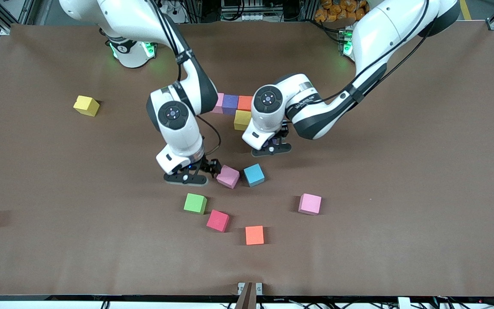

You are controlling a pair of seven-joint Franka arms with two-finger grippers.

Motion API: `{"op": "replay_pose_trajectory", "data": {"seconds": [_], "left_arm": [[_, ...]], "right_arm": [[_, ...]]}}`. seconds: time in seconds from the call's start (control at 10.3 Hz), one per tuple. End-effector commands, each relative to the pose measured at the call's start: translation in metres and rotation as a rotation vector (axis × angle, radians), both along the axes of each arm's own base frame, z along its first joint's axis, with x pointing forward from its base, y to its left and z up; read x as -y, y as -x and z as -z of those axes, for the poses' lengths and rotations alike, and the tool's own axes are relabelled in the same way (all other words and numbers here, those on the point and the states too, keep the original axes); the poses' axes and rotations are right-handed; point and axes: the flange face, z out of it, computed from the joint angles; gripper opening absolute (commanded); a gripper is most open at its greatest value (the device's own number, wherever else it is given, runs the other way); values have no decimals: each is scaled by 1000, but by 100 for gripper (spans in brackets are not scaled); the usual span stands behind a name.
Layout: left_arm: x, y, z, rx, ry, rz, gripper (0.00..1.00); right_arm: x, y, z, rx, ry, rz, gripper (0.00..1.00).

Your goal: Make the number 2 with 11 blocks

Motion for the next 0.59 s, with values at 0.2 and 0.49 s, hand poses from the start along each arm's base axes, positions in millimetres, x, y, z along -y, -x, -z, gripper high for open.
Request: {"op": "replay_pose_trajectory", "data": {"seconds": [0.2, 0.49], "left_arm": [[40, 3, 30, 43, -13, 14, 0], [48, -5, 33, 67, 34, -11, 0]], "right_arm": [[25, -40, 11, 40, 17, 40, 100], [24, -53, 15, 64, 14, 40, 100]]}}
